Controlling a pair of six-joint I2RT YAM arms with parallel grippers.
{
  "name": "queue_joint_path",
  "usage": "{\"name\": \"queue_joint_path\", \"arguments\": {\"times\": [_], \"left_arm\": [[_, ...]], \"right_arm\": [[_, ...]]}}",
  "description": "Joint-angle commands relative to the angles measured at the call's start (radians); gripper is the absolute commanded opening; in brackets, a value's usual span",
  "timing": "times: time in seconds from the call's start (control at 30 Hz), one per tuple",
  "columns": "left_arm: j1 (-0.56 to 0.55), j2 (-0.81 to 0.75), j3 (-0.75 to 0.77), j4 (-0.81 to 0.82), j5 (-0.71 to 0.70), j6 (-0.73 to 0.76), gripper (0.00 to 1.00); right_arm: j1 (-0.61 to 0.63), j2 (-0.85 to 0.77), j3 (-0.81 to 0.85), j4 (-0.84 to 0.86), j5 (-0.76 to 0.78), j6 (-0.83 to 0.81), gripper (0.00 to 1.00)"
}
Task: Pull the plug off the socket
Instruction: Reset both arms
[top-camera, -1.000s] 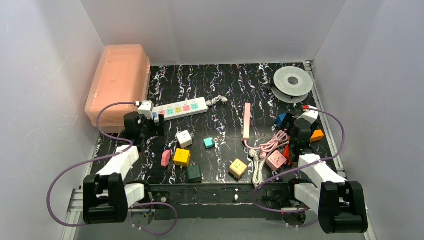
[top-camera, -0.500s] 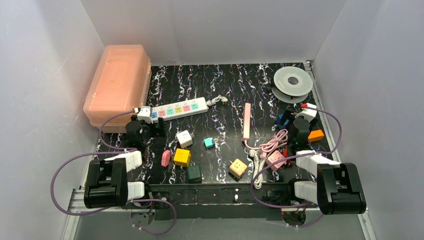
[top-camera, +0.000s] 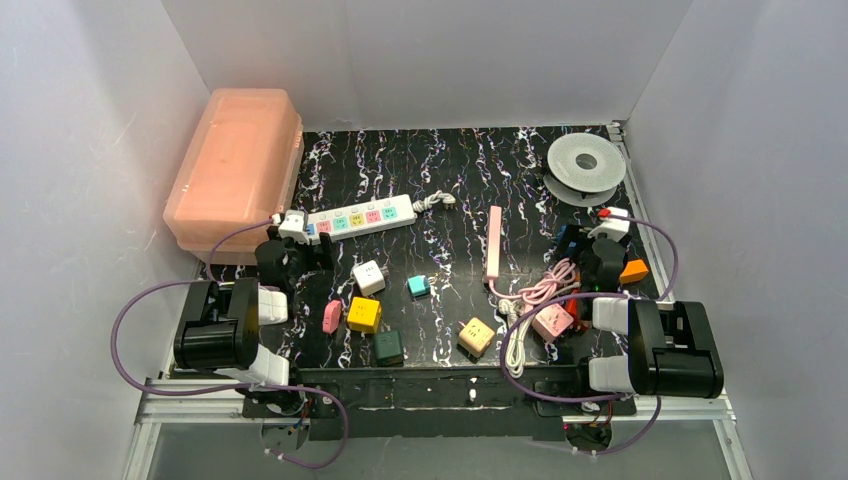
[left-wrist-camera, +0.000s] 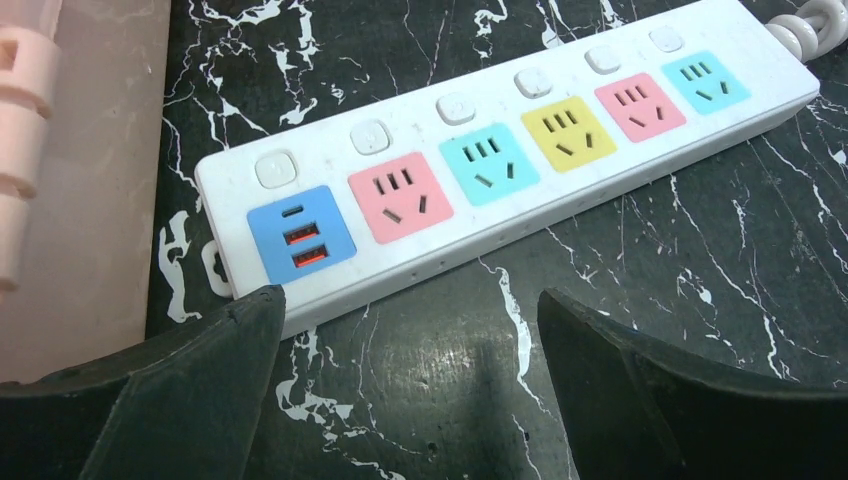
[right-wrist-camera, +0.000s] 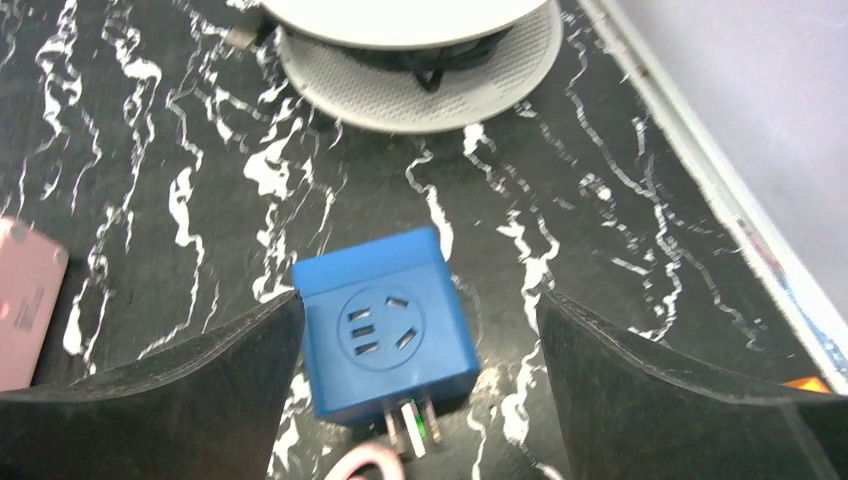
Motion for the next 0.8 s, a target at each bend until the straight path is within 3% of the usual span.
{"name": "queue_joint_path", "arguments": {"times": [0.0, 0.77], "left_arm": [[0.01, -0.024, 0.031, -0.06, -0.004, 0.012, 0.98], [0.011, -0.01, 0.035, -0.043, -0.007, 0.006, 0.98]], "right_arm": [[-0.047, -0.013, 0.055, -0.003, -0.062, 0.028, 0.94], [-0.047, -0.015, 0.035, 0.04, -0.06, 0.016, 0.95]]}}
